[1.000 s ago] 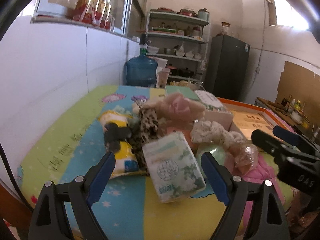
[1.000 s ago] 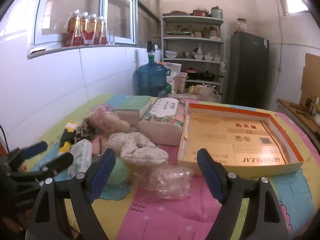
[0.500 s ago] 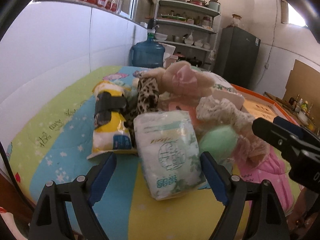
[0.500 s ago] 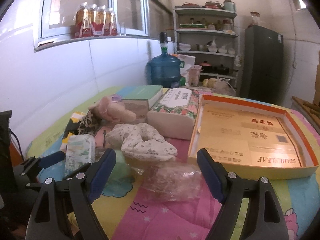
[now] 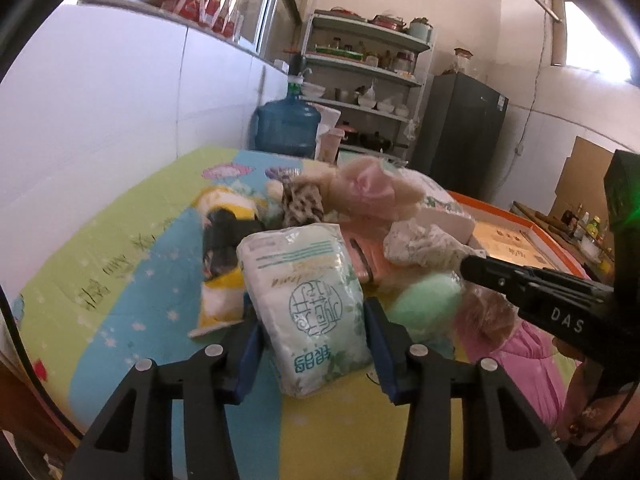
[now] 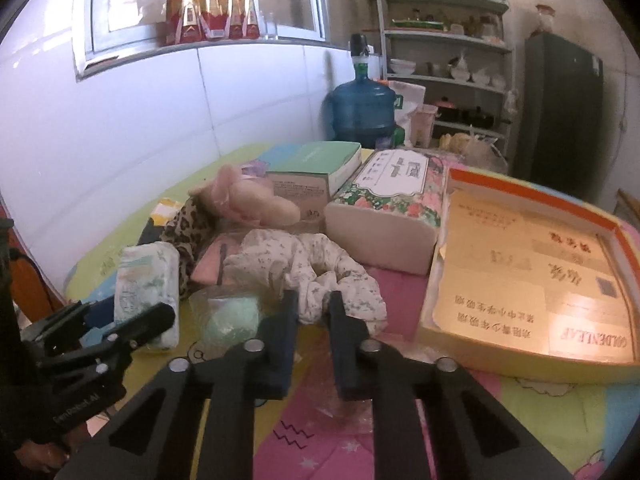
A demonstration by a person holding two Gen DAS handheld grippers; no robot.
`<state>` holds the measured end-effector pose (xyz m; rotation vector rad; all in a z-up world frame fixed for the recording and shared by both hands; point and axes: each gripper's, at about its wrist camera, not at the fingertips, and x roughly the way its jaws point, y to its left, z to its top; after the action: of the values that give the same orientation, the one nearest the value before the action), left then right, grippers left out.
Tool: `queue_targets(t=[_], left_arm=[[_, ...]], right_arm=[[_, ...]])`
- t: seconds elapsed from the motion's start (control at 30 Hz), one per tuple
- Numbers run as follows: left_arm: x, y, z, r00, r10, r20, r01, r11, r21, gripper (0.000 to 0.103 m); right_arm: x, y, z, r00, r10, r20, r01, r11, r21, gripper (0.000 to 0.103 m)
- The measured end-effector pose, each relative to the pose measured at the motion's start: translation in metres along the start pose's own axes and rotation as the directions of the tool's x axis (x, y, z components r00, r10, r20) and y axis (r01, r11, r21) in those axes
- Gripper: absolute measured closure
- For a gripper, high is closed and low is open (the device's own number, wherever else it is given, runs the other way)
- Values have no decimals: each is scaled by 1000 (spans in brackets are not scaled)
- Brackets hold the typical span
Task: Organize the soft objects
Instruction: 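Grasp the white diaper pack with the left gripper while the right gripper grasps the lace scrunchie, then carry the diaper pack and scrunchie into the orange-rimmed box and release both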
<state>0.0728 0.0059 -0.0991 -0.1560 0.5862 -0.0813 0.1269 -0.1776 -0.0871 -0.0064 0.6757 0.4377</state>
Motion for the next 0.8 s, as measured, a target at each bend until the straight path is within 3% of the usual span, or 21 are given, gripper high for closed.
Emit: queue_targets(t=[0.5,0.8], left_arm=[[-17,-33,35,998,-37,59,32,996,84,55],[-13,-88,57,985,-165,55,155,976,151,55]], right_arm=[[-57,-9,25,981,-25,192,21,999,27,93],[-110,-52,27,946,-151,288,127,987,104,93]])
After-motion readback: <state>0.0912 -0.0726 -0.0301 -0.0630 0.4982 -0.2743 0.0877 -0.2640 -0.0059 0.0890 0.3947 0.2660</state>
